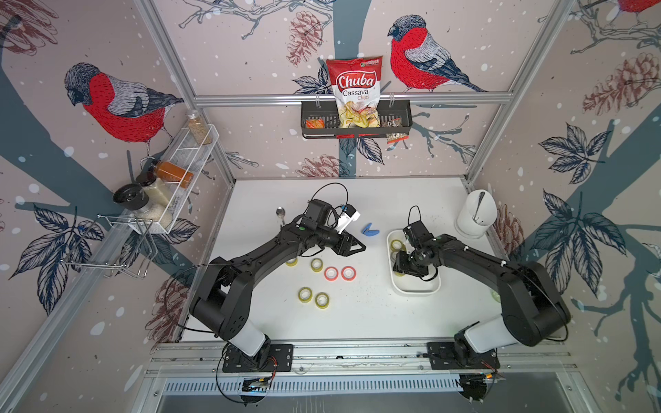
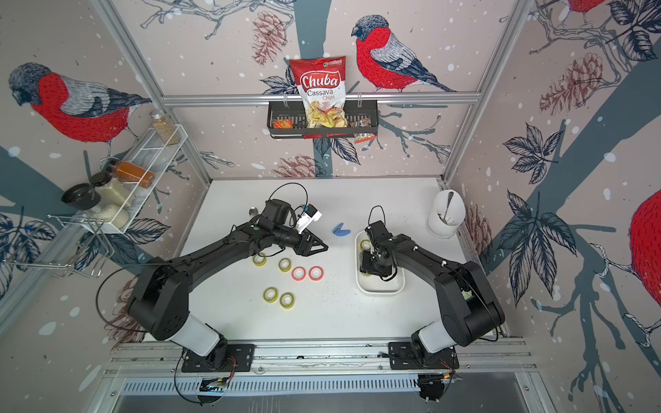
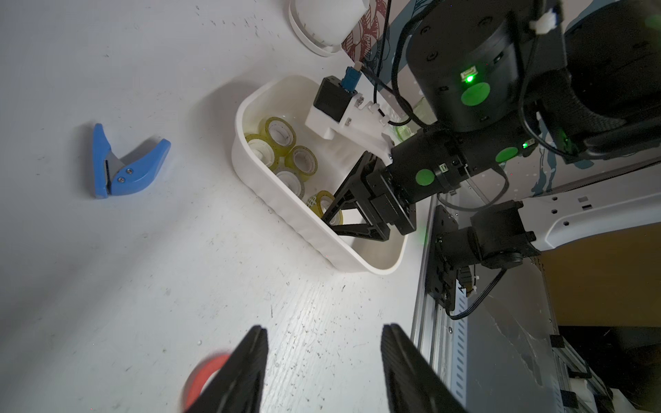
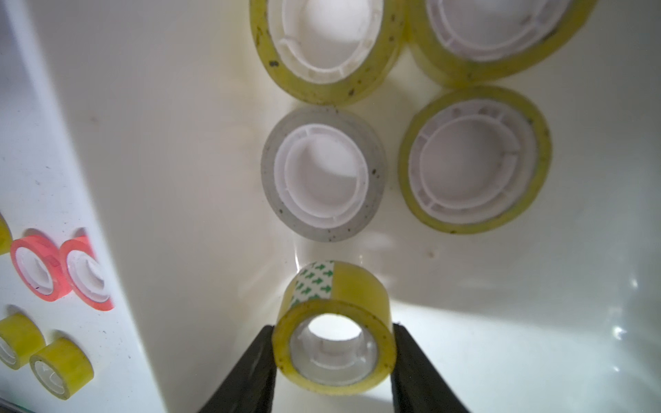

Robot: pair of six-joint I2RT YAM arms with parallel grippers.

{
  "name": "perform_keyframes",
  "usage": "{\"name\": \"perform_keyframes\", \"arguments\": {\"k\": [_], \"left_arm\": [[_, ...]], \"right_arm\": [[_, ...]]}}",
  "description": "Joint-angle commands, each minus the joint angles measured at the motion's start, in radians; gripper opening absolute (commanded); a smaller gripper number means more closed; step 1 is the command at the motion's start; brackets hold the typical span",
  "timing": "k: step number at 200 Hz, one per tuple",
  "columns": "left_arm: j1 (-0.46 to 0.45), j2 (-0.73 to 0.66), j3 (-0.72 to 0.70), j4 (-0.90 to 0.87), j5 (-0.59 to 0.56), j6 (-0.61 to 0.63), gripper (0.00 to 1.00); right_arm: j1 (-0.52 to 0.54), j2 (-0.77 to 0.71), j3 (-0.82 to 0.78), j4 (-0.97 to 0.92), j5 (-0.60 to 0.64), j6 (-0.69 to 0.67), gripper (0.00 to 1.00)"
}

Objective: Put the transparent tape into the storage box
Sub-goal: Place the tape in the storage box, then pick up the tape from the center of the board.

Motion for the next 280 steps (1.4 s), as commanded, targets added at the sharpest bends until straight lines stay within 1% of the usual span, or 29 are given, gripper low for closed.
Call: {"name": "perform_keyframes", "arguments": {"k": [1, 56, 98, 177, 207, 228, 243, 280], "left_arm": [[-0.002, 0.000, 0.006, -0.010, -0.006, 0.020, 0.56], [-0.001, 0.006, 0.009, -0.014, -0.007, 0.020, 0.56], [-0.001, 0.006, 0.010, -0.016, -0.010, 0.022, 0.56], [0.000, 0.008, 0.012, -0.023, -0.014, 0.025, 0.56], [0.000, 0.002, 0.010, -0.022, -0.019, 0.028, 0.56], [0.004, -0.006, 0.009, -0.023, -0.026, 0.029, 0.56], [0.006, -0.012, 0.005, -0.021, -0.043, 0.025, 0.57], [0.005, -0.037, -0.018, -0.021, -0.093, 0.000, 0.60]], "right_arm": [[0.003, 0.004, -0.002, -0.007, 0.005, 0.003, 0.53], [0.001, 0.026, 0.016, -0.004, 0.013, -0.011, 0.57], [-0.001, 0.053, 0.038, -0.014, 0.018, -0.032, 0.57], [-0.013, 0.089, 0.081, -0.014, 0.038, -0.046, 0.53], [-0.011, 0.044, 0.104, -0.049, 0.065, -0.039, 0.54], [-0.010, -0.001, 0.124, -0.079, 0.078, -0.031, 0.60], [-0.009, -0.033, 0.134, -0.094, 0.084, -0.025, 0.62], [0.008, -0.084, 0.157, -0.103, 0.084, -0.045, 0.63]]}}
